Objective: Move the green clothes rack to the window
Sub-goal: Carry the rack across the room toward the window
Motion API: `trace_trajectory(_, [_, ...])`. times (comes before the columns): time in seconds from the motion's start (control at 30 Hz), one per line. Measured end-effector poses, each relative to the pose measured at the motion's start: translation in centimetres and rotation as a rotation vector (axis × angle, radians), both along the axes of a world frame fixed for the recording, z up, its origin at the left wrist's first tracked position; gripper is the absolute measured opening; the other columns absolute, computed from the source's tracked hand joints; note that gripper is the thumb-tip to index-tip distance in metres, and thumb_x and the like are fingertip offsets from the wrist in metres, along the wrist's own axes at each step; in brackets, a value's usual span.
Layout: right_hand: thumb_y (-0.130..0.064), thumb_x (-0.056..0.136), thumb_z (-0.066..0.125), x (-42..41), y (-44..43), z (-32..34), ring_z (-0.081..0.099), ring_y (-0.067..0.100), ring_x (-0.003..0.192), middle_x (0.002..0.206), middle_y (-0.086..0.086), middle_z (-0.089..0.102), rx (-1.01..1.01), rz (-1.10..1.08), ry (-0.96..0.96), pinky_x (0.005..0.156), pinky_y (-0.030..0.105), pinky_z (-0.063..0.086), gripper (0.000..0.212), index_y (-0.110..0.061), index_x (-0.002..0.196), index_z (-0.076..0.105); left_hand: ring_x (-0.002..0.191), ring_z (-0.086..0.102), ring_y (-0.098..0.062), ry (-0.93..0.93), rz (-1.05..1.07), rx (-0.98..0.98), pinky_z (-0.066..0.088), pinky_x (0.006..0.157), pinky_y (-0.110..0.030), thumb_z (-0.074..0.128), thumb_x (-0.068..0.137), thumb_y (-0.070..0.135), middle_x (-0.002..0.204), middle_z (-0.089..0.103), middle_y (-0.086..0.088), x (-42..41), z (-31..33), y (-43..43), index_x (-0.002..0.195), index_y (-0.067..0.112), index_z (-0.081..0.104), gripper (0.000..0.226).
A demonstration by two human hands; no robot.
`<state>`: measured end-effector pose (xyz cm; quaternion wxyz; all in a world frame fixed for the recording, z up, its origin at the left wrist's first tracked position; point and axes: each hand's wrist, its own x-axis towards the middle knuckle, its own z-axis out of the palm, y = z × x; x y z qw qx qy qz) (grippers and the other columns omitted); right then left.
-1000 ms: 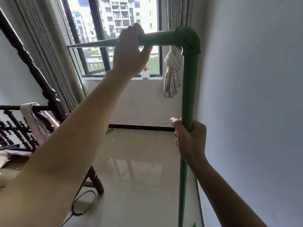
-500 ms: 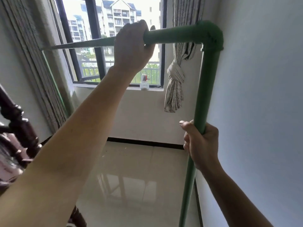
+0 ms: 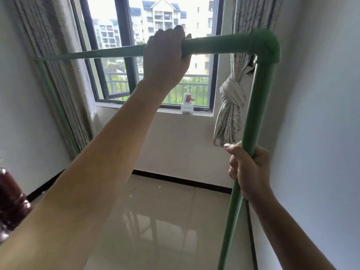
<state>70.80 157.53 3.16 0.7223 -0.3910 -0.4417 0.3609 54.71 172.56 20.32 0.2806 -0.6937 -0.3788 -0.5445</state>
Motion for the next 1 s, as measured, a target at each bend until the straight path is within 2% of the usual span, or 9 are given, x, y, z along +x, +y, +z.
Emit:
trace_trajectory(0.1, [-0.004, 0.083, 0.068, 3.0, 5.0, -0.3, 0.026, 0.009, 0.034, 0.043, -0.007, 0.035, 0.005, 0.066, 0.012, 0.04, 0.019, 0.024, 0.043, -0.021, 0.051, 0.045, 0.077, 0.054, -0.026, 0.063, 0.039, -0.02, 0.038, 0.066, -0.033, 0.055, 0.091, 0.022, 0.08, 0.062, -0.011, 2.3, 0.1, 3.9, 0.091, 0.006, 0.057, 0.016])
trace_trajectory(0.23, [-0.001, 0.087, 0.066, 8.5, 11.5, -0.2, 0.028, 0.009, 0.034, 0.042, -0.007, 0.039, 0.0, 0.118, -0.035, 0.039, 0.019, 0.025, 0.038, -0.015, 0.057, 0.048, 0.086, 0.056, -0.029, 0.074, 0.051, -0.046, 0.046, 0.075, -0.038, 0.055, 0.092, 0.02, 0.09, 0.063, -0.013, 6.8, -0.6, 9.2, 0.097, 0.004, 0.055, 0.016])
trace_trajectory(0.47, [-0.004, 0.087, 0.067, 17.5, 22.1, -1.3, 0.031, 0.009, 0.034, 0.043, -0.006, 0.04, -0.026, 0.103, -0.067, 0.038, 0.02, 0.027, 0.026, -0.005, 0.067, 0.05, 0.082, 0.044, -0.019, 0.14, 0.04, -0.141, 0.035, 0.078, -0.03, 0.052, 0.097, 0.017, 0.094, 0.06, -0.012, 13.8, -1.8, 17.5, 0.1, 0.007, 0.051, 0.011])
trace_trajectory(0.6, [-0.003, 0.089, 0.065, 20.6, 27.1, -2.3, 0.031, 0.008, 0.033, 0.042, -0.008, 0.04, -0.037, 0.114, -0.04, 0.038, 0.02, 0.026, 0.029, -0.008, 0.065, 0.048, 0.088, 0.051, -0.023, 0.203, 0.036, -0.178, 0.04, 0.084, -0.033, 0.052, 0.098, 0.017, 0.098, 0.061, -0.011, 16.1, -2.4, 21.4, 0.107, 0.009, 0.052, 0.012])
trace_trajectory(0.73, [-0.007, 0.085, 0.065, 22.6, 31.6, -2.7, 0.032, 0.009, 0.033, 0.041, -0.007, 0.04, -0.01, 0.084, -0.04, 0.037, 0.02, 0.026, 0.026, -0.004, 0.065, 0.048, 0.096, 0.055, -0.025, 0.186, -0.005, -0.152, 0.045, 0.095, -0.039, 0.051, 0.097, 0.016, 0.102, 0.062, -0.009, 18.5, -3.3, 25.2, 0.11, 0.01, 0.054, 0.015])
trace_trajectory(0.83, [-0.006, 0.084, 0.064, 24.1, 34.6, -3.3, 0.034, 0.01, 0.032, 0.04, -0.006, 0.039, -0.018, 0.012, -0.058, 0.038, 0.02, 0.028, 0.034, -0.009, 0.057, 0.044, 0.106, 0.054, -0.027, 0.149, -0.031, -0.114, 0.04, 0.104, -0.042, 0.05, 0.095, 0.018, 0.111, 0.062, -0.009, 20.0, -4.4, 28.2, 0.117, 0.011, 0.055, 0.023])
trace_trajectory(1.0, [-0.009, 0.082, 0.064, 27.3, 40.4, -3.8, 0.031, 0.01, 0.03, 0.039, -0.005, 0.035, -0.018, -0.106, -0.049, 0.04, 0.02, 0.026, 0.038, -0.016, 0.052, 0.041, 0.106, 0.054, -0.03, 0.169, -0.037, -0.025, 0.037, 0.107, -0.048, 0.049, 0.093, 0.021, 0.11, 0.062, -0.009, 23.5, -5.7, 34.2, 0.121, 0.013, 0.056, 0.03])
